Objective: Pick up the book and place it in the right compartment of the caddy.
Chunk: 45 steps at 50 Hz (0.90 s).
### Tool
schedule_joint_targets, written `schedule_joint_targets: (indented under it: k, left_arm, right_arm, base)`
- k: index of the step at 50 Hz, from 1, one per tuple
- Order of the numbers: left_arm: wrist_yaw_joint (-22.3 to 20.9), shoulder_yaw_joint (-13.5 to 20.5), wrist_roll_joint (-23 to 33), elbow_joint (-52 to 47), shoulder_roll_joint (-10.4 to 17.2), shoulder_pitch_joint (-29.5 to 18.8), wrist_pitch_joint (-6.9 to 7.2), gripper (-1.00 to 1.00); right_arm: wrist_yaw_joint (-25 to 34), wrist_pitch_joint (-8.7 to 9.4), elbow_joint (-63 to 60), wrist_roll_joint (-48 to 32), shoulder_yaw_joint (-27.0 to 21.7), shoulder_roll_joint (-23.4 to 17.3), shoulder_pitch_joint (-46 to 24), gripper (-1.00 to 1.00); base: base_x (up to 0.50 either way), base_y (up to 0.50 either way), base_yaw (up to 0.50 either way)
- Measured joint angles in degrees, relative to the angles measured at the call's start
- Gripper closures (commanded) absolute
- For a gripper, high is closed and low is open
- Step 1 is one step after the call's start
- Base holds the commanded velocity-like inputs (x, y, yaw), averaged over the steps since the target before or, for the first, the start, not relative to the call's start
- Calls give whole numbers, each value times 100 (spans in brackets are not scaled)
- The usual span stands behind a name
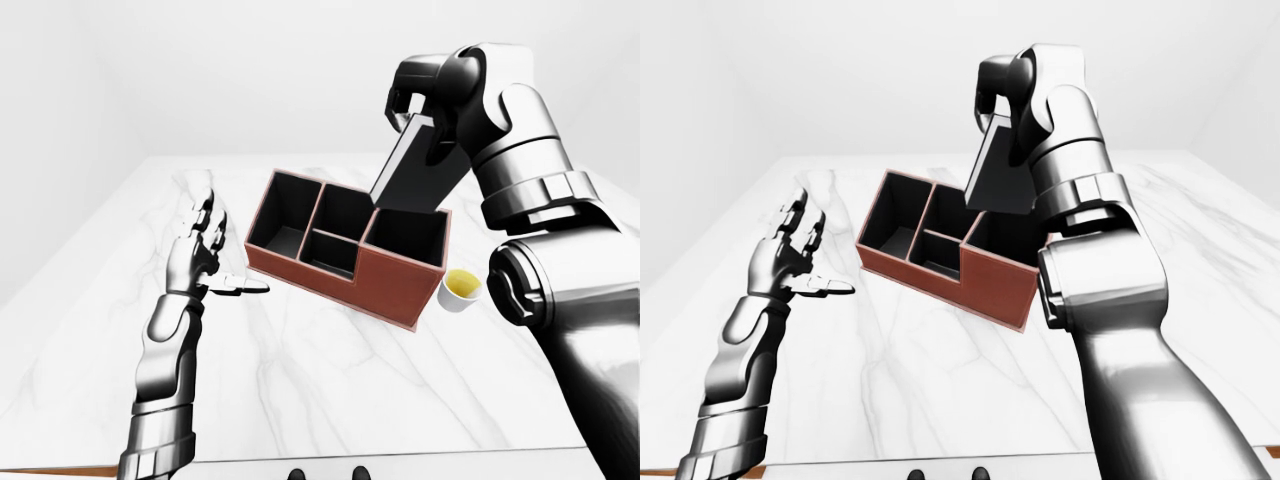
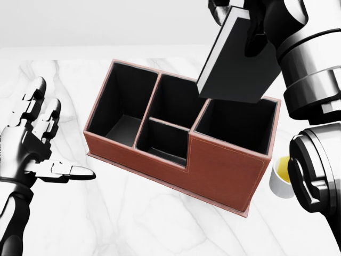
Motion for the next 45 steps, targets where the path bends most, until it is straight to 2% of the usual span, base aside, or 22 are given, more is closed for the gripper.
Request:
schedule_joint_targets:
  k: [9, 45]
  left_arm:
    - [-29, 4, 0, 145, 10, 7, 0, -100]
    - [-133, 60, -80, 749, 73, -4, 0, -100]
  right_arm:
    - [-122, -37, 530, -86, 45, 22, -85, 100]
    - [-1560, -278, 1415, -808, 135, 118, 138, 100]
  base:
    - [0, 0, 0]
    - [0, 0, 0]
